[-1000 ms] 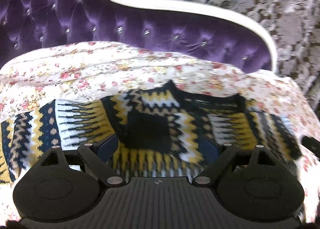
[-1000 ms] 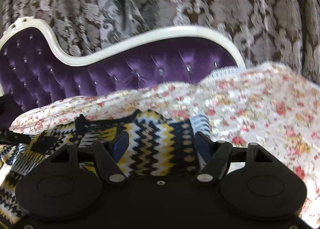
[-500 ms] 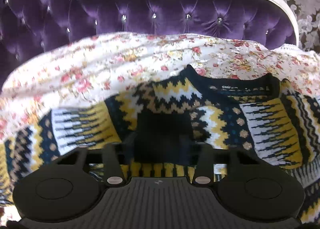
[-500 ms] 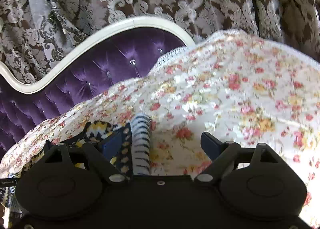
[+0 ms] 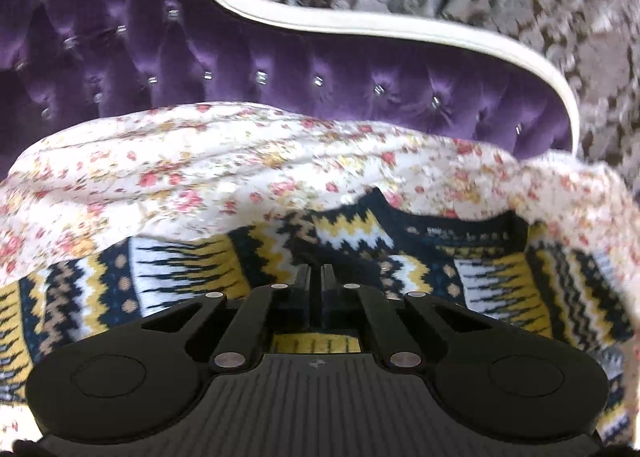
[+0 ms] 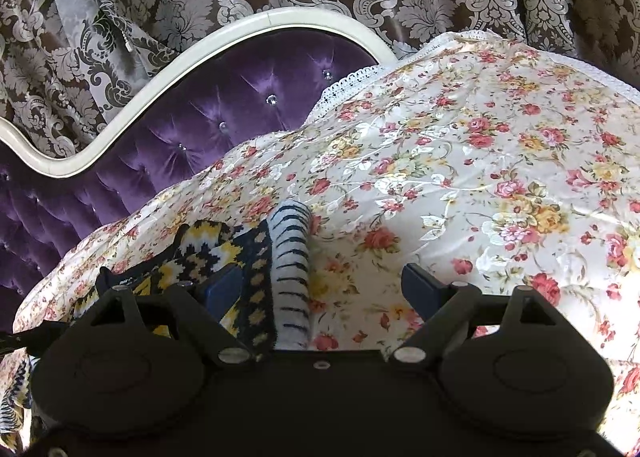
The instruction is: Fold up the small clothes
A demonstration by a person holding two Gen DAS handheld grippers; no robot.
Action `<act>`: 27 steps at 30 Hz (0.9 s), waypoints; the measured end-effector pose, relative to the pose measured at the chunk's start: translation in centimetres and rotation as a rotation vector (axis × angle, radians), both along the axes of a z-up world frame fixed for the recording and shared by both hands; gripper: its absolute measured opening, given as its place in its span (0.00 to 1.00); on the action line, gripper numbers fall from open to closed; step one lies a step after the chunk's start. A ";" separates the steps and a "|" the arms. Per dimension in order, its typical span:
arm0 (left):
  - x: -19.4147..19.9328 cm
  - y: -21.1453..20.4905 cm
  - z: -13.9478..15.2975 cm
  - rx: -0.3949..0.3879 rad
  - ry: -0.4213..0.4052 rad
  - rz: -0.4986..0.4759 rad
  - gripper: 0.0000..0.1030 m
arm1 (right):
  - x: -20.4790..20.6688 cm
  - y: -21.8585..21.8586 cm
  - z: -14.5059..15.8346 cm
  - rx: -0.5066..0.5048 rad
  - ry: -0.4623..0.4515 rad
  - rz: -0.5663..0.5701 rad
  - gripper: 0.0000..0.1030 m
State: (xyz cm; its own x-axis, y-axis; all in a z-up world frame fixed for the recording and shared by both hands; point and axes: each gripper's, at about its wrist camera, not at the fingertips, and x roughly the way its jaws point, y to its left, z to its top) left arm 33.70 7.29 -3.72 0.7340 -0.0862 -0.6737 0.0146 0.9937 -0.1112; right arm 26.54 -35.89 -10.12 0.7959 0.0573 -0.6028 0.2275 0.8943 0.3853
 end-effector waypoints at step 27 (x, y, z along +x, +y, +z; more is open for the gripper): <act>-4.0 3.5 -1.3 0.081 0.000 0.057 0.39 | 2.7 3.1 -3.6 0.072 -0.014 0.158 0.15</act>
